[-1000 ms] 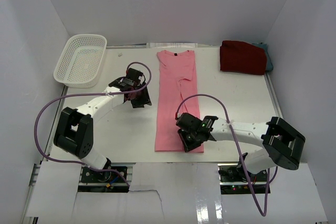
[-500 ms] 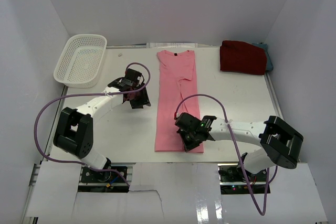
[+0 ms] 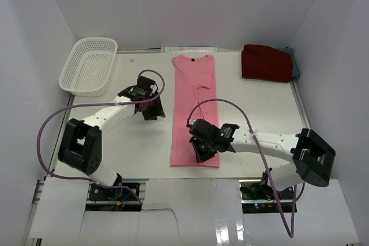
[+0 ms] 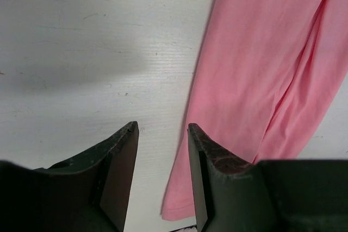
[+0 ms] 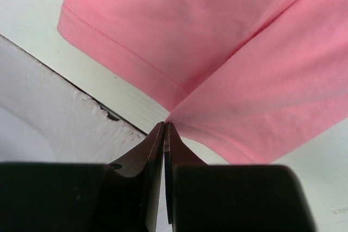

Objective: Fold and stack the t-shirts
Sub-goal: Grab the bottom of the folded rectangular tshirt with both arms

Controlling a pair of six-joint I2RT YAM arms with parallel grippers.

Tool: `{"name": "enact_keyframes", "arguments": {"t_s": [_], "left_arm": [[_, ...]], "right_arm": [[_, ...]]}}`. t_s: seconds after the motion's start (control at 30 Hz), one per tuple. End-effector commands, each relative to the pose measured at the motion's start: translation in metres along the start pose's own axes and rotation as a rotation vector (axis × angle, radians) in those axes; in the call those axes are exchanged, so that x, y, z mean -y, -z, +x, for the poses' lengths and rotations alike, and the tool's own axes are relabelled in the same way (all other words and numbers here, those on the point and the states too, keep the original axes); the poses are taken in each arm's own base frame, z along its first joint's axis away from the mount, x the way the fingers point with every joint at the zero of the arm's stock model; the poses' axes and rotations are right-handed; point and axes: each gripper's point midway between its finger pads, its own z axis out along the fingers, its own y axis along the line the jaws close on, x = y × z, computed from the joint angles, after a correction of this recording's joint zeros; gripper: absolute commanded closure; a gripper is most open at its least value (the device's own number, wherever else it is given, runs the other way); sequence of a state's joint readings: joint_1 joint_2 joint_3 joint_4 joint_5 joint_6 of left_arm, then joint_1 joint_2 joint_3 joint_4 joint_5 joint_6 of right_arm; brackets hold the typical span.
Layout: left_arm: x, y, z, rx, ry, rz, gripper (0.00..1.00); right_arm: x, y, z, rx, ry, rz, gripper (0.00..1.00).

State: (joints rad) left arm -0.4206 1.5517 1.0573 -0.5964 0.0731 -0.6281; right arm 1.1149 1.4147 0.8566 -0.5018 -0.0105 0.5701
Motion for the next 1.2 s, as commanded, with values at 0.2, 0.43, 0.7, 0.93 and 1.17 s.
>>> {"name": "enact_keyframes", "arguments": {"t_s": [0.2, 0.43, 0.7, 0.93, 1.17], "left_arm": [[0.007, 0.012, -0.006, 0.039, -0.008, 0.049, 0.48], [0.007, 0.010, -0.003, 0.030, -0.007, 0.058, 0.48], [0.008, 0.016, 0.001, 0.027, -0.009, 0.076, 0.41], [0.007, 0.034, 0.031, -0.017, 0.025, 0.148, 0.16], [-0.010, 0.035, 0.087, -0.105, 0.032, 0.168, 0.11]], "right_arm": [[-0.036, -0.006, 0.002, -0.033, 0.036, -0.104, 0.92], [-0.033, -0.016, 0.013, -0.086, 0.035, -0.091, 0.67], [-0.036, 0.019, -0.013, 0.068, 0.009, -0.110, 0.51], [0.004, 0.035, -0.006, 0.170, -0.153, -0.058, 0.37], [0.040, 0.034, 0.022, 0.276, -0.338, -0.035, 0.48]]}}
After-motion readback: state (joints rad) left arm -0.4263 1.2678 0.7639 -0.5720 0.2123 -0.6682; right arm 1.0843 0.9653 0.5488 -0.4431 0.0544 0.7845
